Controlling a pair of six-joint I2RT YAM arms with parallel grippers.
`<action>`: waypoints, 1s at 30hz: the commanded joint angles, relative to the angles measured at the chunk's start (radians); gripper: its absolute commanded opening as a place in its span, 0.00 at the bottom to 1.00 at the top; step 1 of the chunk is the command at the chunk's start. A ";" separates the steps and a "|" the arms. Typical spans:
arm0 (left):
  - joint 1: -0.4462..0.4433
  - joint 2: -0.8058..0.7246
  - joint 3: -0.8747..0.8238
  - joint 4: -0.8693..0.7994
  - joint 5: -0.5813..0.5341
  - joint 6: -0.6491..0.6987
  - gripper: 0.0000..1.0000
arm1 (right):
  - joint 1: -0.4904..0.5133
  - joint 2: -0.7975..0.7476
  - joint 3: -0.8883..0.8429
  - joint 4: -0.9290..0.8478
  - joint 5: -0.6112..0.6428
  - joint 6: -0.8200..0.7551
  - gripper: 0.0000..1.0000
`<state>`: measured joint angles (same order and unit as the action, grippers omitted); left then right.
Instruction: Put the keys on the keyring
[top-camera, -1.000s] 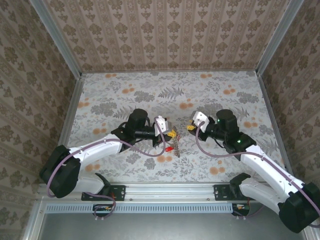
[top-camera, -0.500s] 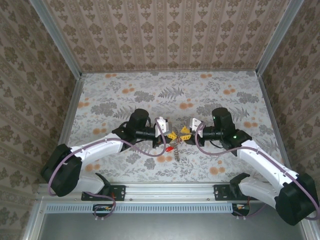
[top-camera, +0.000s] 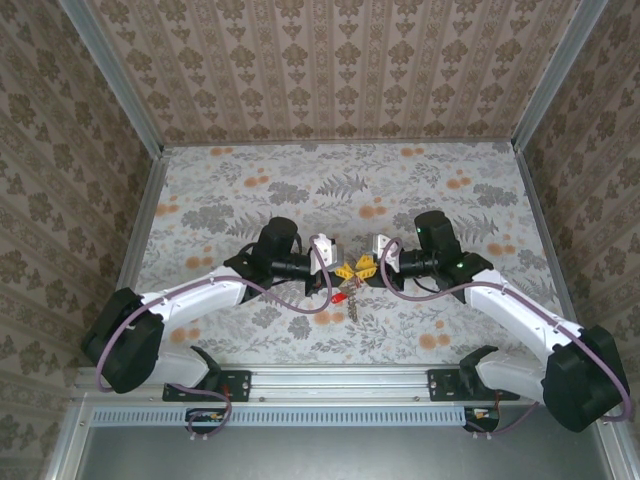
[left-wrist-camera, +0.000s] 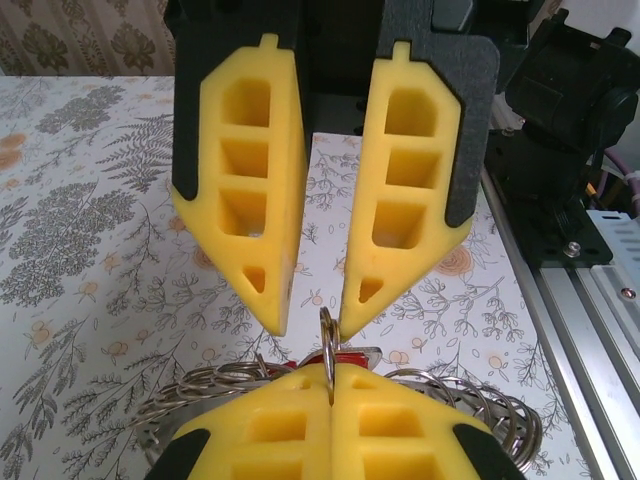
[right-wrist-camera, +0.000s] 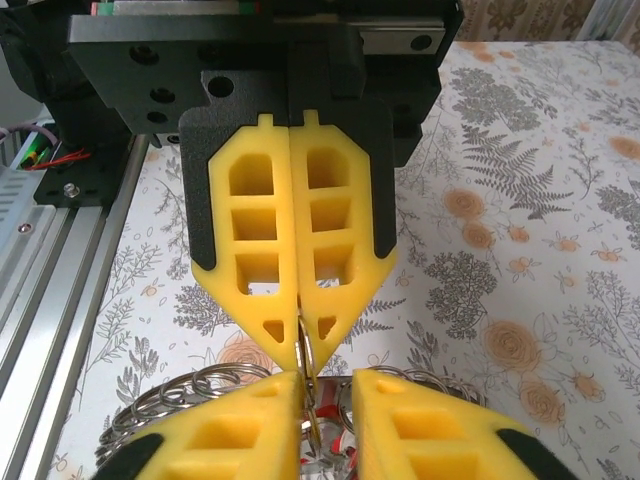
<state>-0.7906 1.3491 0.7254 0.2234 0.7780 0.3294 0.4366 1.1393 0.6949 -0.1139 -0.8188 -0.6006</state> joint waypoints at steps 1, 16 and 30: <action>-0.001 0.001 0.036 0.023 0.037 0.017 0.00 | 0.004 0.010 0.028 -0.005 -0.013 -0.024 0.17; 0.000 0.007 0.053 -0.027 -0.005 0.040 0.03 | 0.026 0.017 0.078 -0.099 0.014 -0.052 0.00; -0.021 0.038 0.121 -0.174 -0.070 0.126 0.05 | 0.112 0.016 0.202 -0.316 0.199 -0.102 0.00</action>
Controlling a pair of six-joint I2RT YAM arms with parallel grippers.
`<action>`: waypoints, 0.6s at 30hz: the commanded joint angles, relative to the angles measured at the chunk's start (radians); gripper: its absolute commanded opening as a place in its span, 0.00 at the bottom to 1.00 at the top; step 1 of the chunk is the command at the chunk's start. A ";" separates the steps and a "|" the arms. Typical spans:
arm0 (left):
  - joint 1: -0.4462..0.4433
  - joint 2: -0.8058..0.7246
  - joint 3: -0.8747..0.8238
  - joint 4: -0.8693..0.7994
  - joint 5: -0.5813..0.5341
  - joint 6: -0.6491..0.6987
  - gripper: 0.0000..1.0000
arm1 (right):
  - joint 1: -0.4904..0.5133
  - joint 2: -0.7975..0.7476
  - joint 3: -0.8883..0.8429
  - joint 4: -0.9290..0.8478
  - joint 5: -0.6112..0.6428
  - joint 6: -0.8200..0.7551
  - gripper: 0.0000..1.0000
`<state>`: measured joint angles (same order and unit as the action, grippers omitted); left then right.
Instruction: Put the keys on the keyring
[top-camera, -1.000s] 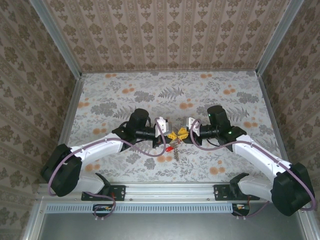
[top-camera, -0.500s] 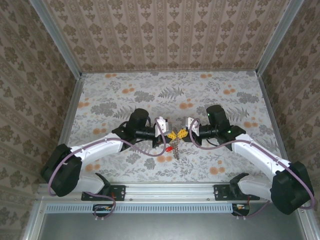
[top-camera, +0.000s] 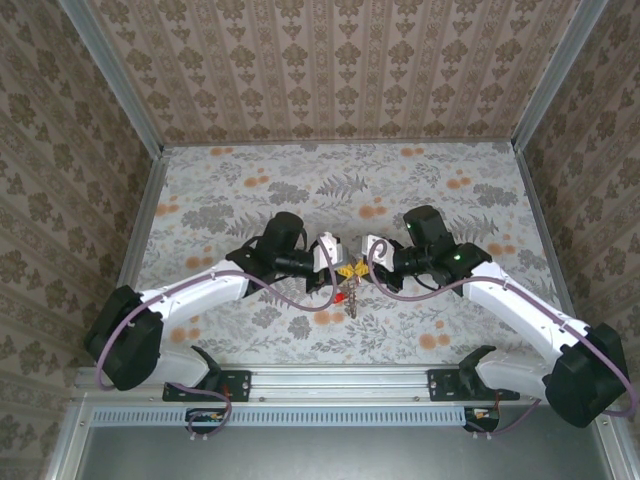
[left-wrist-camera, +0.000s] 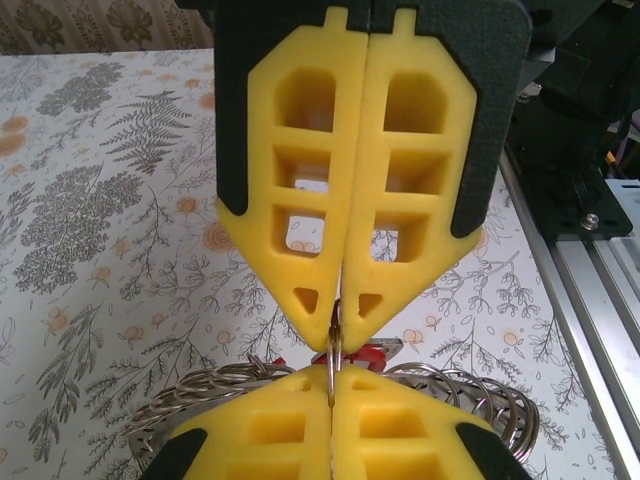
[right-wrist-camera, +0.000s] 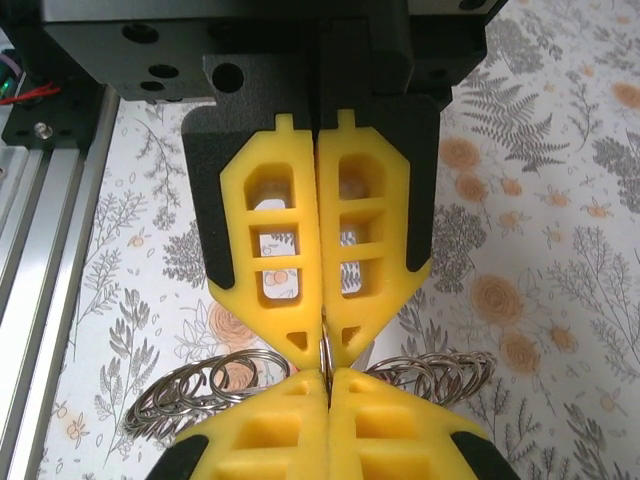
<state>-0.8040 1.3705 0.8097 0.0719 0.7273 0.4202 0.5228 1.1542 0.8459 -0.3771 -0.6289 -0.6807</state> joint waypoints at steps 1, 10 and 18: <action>-0.007 0.018 0.036 -0.021 -0.019 0.034 0.03 | 0.032 -0.001 0.059 -0.064 0.017 -0.022 0.00; -0.001 -0.001 -0.025 0.155 0.051 -0.055 0.00 | -0.003 -0.040 -0.051 0.085 -0.032 0.028 0.17; 0.006 -0.013 -0.049 0.206 0.084 -0.083 0.00 | -0.057 -0.046 -0.098 0.151 -0.114 0.056 0.13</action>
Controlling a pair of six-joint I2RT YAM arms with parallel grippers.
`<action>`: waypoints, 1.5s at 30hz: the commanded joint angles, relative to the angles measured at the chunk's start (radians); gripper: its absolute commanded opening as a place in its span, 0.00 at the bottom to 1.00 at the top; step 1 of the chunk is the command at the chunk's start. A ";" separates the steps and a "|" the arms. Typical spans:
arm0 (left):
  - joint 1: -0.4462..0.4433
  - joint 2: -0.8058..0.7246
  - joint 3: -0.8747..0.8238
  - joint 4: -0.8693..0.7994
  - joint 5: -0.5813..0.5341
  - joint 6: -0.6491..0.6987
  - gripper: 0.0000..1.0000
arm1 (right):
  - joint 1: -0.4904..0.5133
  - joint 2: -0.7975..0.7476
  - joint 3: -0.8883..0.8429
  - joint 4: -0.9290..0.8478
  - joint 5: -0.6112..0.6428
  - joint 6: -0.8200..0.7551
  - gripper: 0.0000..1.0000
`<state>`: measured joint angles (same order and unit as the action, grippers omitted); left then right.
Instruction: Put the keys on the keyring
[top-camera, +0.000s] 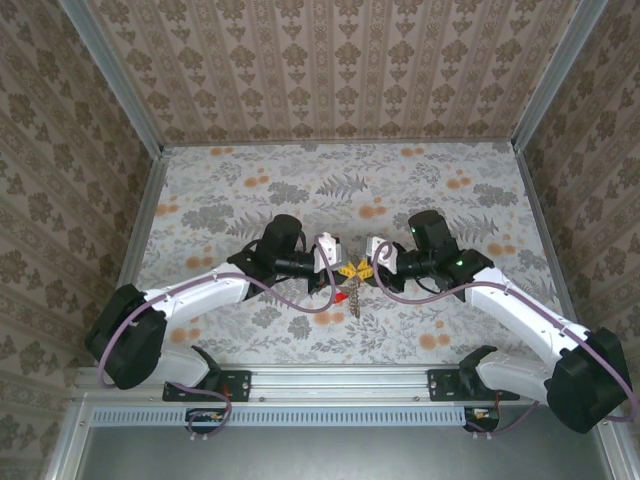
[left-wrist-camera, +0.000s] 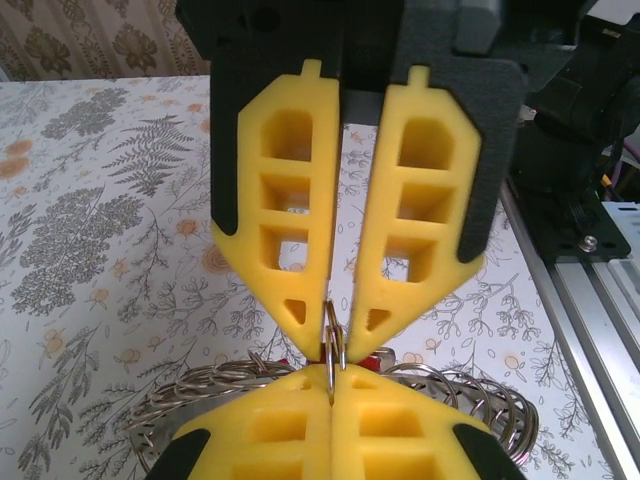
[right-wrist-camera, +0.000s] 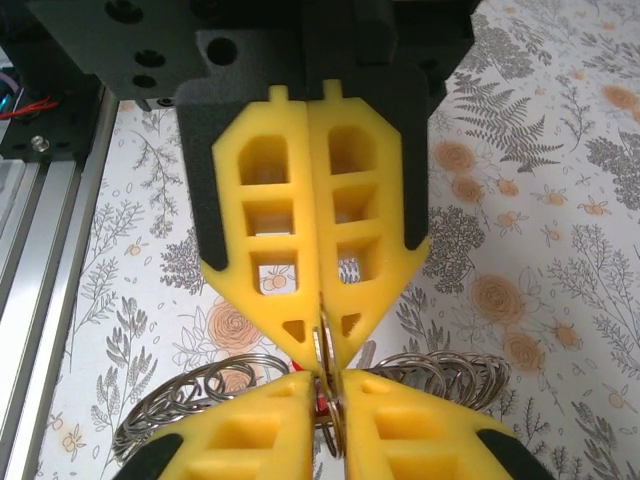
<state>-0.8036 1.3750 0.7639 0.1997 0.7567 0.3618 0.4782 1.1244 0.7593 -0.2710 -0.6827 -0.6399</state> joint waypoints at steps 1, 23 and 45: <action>0.005 -0.017 -0.006 0.083 0.057 -0.027 0.00 | -0.017 -0.017 -0.014 0.048 -0.065 0.017 0.12; -0.041 0.008 0.097 -0.176 -0.143 0.131 0.13 | 0.054 0.024 0.154 -0.228 0.106 -0.077 0.00; -0.005 -0.027 -0.019 0.123 0.025 -0.035 0.00 | -0.012 -0.038 0.016 0.023 -0.052 0.033 0.13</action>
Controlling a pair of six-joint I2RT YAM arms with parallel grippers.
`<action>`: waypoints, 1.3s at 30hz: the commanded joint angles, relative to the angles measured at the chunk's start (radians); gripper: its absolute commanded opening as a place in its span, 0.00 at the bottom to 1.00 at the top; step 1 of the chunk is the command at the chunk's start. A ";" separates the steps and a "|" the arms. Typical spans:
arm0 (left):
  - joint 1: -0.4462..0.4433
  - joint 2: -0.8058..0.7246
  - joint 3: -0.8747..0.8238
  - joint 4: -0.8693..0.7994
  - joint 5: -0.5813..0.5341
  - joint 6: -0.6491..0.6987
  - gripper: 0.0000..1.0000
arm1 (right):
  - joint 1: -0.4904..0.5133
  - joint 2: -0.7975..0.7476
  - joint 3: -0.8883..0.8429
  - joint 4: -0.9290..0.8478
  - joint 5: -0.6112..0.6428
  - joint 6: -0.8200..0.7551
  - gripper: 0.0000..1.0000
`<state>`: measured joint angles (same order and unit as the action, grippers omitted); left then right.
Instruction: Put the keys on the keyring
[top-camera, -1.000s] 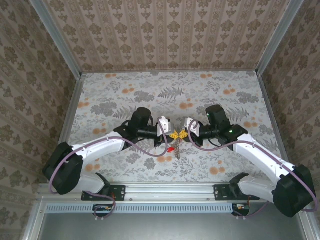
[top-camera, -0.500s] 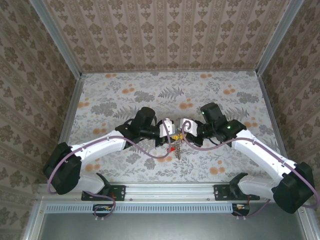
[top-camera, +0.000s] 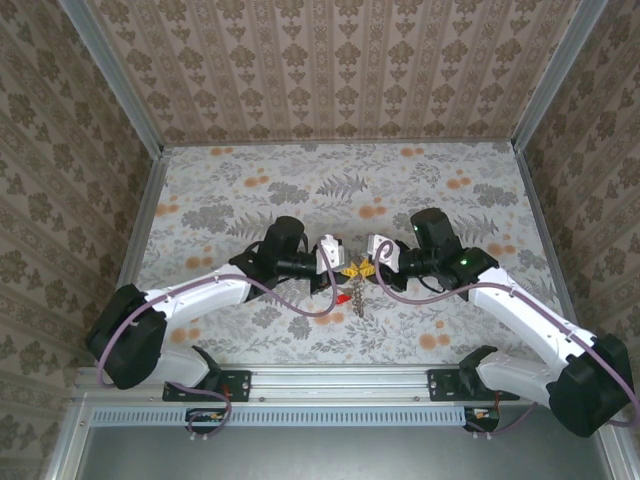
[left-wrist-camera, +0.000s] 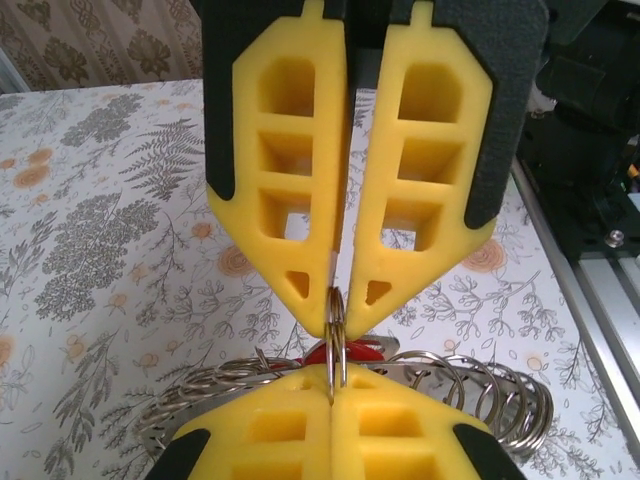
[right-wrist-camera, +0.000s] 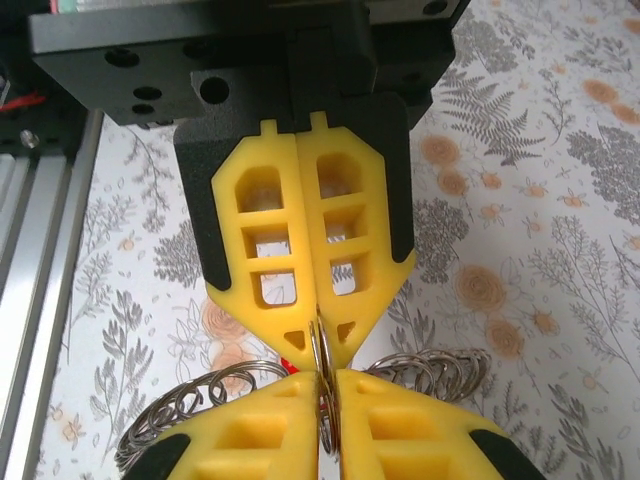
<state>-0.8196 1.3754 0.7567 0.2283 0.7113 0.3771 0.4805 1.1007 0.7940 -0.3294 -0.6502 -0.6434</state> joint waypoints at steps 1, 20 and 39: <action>0.014 -0.029 -0.016 0.105 0.078 -0.057 0.00 | -0.021 -0.015 -0.026 0.092 -0.089 0.042 0.12; 0.024 -0.019 -0.034 0.189 0.119 -0.107 0.00 | -0.040 0.036 -0.053 0.157 -0.094 0.065 0.13; -0.028 -0.004 0.098 -0.167 -0.061 0.110 0.12 | -0.002 0.050 0.104 -0.132 -0.018 -0.071 0.00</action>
<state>-0.8356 1.3739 0.8124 0.1345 0.6666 0.4229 0.4644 1.1431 0.8539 -0.4061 -0.6815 -0.6827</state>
